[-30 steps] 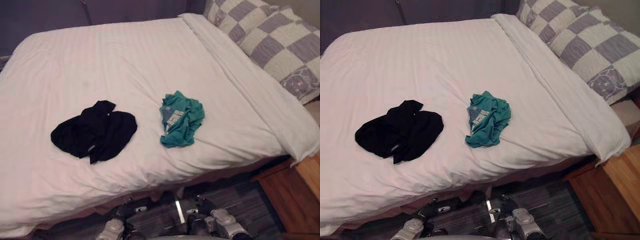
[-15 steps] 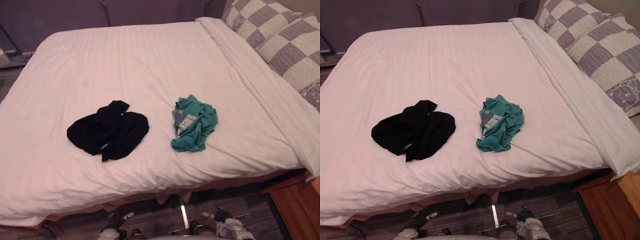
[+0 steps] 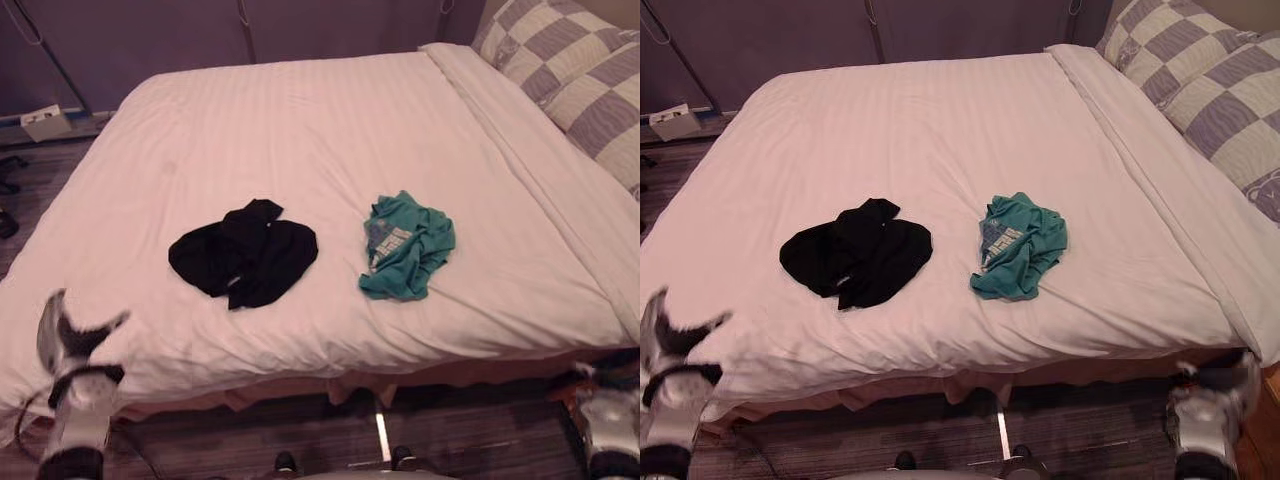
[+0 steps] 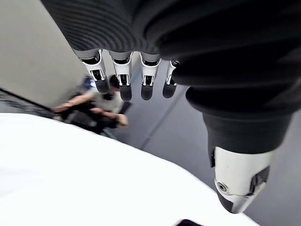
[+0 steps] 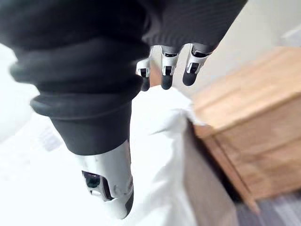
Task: Tidy the bed and pick cloth on bed and put in laundry
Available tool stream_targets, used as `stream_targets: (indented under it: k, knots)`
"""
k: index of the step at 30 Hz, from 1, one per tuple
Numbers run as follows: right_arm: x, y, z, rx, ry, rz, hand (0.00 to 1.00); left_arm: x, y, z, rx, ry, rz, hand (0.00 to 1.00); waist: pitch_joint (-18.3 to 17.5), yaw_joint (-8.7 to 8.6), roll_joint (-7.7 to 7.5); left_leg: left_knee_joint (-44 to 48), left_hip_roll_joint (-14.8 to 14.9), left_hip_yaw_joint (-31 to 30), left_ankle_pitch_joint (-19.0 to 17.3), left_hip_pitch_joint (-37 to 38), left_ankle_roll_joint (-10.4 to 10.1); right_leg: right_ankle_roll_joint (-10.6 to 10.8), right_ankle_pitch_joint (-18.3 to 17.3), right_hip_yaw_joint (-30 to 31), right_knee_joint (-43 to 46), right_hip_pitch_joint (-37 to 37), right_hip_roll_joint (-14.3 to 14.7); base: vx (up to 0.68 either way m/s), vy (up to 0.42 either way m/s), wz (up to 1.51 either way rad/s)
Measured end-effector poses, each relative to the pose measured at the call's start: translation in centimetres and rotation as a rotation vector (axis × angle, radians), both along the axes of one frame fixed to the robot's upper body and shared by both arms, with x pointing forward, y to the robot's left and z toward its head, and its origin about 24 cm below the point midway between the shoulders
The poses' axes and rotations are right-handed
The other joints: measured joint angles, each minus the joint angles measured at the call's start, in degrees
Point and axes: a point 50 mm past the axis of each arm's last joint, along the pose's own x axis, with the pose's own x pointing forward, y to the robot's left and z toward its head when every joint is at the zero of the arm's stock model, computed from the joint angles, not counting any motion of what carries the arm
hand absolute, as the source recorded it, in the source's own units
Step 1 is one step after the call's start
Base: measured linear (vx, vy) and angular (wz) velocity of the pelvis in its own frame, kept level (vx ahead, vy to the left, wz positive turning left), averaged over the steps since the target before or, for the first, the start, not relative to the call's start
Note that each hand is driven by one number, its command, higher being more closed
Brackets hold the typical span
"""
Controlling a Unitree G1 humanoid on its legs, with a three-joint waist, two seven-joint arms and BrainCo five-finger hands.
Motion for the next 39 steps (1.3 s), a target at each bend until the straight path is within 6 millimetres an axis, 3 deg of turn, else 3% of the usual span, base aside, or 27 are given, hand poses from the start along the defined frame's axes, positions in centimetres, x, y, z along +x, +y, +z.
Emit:
stream_targets:
  k: [2, 5, 12, 14, 19, 25, 26, 27, 28, 29, 33, 36, 37, 39]
  knots:
    - [1.9, 0.4, 1.5, -0.058, -0.003, 0.08, 0.0, 2.3, -2.0, 2.9, 0.014, -0.088, -0.124, 0.0, 0.0, -0.33, -0.03, 0.0, -0.2, 0.1, 0.3, 0.1, -0.1, 0.5, 0.5, 0.4, 0.0, 0.0, -0.1, 0.11, 0.004, -0.06]
    - [3.7, 0.9, 3.0, -0.106, -0.013, 0.15, 0.0, 4.5, -4.2, 5.5, 0.039, -0.127, -0.262, 0.0, 0.0, -1.33, -0.03, 0.1, -0.5, 0.2, 0.3, 0.1, -0.1, 0.5, 0.5, 0.8, 0.0, -0.1, -0.3, 0.11, 0.016, -0.01]
    - [8.5, 4.4, 5.7, -0.152, -0.063, 0.365, 0.0, 8.0, -8.1, 6.9, 0.05, -0.037, -0.451, 0.0, 0.4, -1.62, -0.72, 1.3, -0.6, 2.5, 0.3, -1.4, -0.1, 0.1, 0.9, 3.4, 0.1, -2.4, -0.4, 0.03, 0.013, -0.14]
    - [10.5, 5.5, 7.5, -0.164, -0.121, 0.407, 0.0, 9.4, -8.7, 7.6, 0.047, -0.015, -0.457, 0.0, 3.3, -1.77, -1.39, 2.4, -0.6, 2.9, 0.3, -3.0, -0.1, -0.1, 1.9, 4.1, 0.0, -3.9, -0.4, -0.1, 0.001, -0.14]
    - [13.1, 7.1, 11.7, -0.184, -0.268, 0.452, 0.0, 11.2, -8.5, 9.2, 0.025, 0.003, -0.396, 0.0, 10.3, -1.75, -2.64, 2.5, -0.5, 4.1, 0.0, -7.2, 0.3, 0.0, 5.2, 6.0, -0.3, -9.2, -0.1, -0.15, 0.028, -0.16]
    - [13.1, 7.2, 12.1, -0.172, -0.287, 0.447, 0.0, 10.7, -6.1, 6.8, -0.009, 0.177, -0.196, 0.0, 15.0, -1.39, -3.25, 5.2, -0.7, 4.1, -0.2, -11.0, 0.7, 0.3, 7.2, 6.3, -1.5, -11.2, -0.6, -0.1, 0.023, 0.01]
    - [13.0, 7.0, 12.3, -0.18, -0.287, 0.443, 0.0, 10.3, -5.6, 6.2, 0.007, 0.22, -0.161, 1.0, 15.7, -1.35, -3.01, 5.6, -0.6, 3.4, -0.2, -12.1, 0.7, 0.3, 7.5, 5.7, -1.8, -11.5, -0.6, -0.05, 0.003, 0.15]
    - [12.9, 6.7, 12.6, -0.192, -0.286, 0.437, 0.0, 10.1, -5.3, 6.0, 0.016, 0.245, -0.148, 1.0, 15.8, -1.27, -2.93, 5.8, -0.6, 3.1, -0.1, -13.2, 0.8, 0.3, 7.8, 5.5, -1.9, -12.4, -0.6, -0.05, 0.013, 0.32]
    - [13.4, 5.5, 16.5, -0.245, -0.373, 0.41, 0.0, 10.3, -4.5, 7.2, 0.085, 0.235, -0.108, 1.0, 17.3, -0.89, -2.18, 6.2, -0.8, 2.1, 0.6, -16.8, 1.4, 0.5, 8.4, 4.8, -1.9, -15.1, -0.9, -0.02, 0.023, 0.29]
    - [13.7, 5.4, 17.9, -0.265, -0.403, 0.409, 0.0, 10.7, -4.5, 7.7, 0.081, 0.227, -0.111, 1.0, 17.7, -0.91, -1.56, 6.1, -0.9, 1.7, 0.7, -17.2, 1.5, 0.5, 8.4, 4.4, -1.9, -15.2, -0.9, 0.0, 0.027, 0.28]
    - [14.8, 6.0, 20.1, -0.281, -0.453, 0.424, 0.0, 10.8, -4.7, 7.2, 0.072, 0.239, -0.119, 1.0, 18.3, -0.76, -0.25, 6.1, -0.9, 0.8, 0.8, -18.5, 1.6, 0.6, 8.4, 3.6, -1.9, -15.5, -1.0, 0.02, 0.011, 0.09]
    - [16.2, 6.7, 24.6, -0.385, -0.468, 0.458, 0.0, 11.3, -6.3, 6.8, 0.01, 0.126, -0.192, 1.0, 18.5, 0.42, 2.02, 5.5, -1.4, -0.1, 2.1, -21.1, 2.1, 0.7, 8.5, 3.0, -1.6, -18.7, -1.4, 0.04, 0.008, 0.2]
    - [16.5, 7.2, 26.4, -0.418, -0.496, 0.47, 0.0, 11.5, -7.1, 6.5, -0.034, 0.072, -0.225, 1.0, 19.0, 1.03, 3.51, 5.1, -1.6, -0.8, 2.5, -21.8, 2.1, 0.8, 8.5, 2.2, -1.6, -19.1, -1.6, 0.02, 0.021, 0.26]
    - [17.0, 8.4, 27.8, -0.445, -0.509, 0.507, 0.0, 11.8, -8.7, 5.9, -0.093, 0.019, -0.277, 1.0, 19.5, 2.2, 4.89, 5.1, -1.8, -1.3, 2.6, -22.3, 2.2, 0.8, 8.5, 1.8, -1.6, -19.2, -1.8, 0.03, 0.022, 0.18]
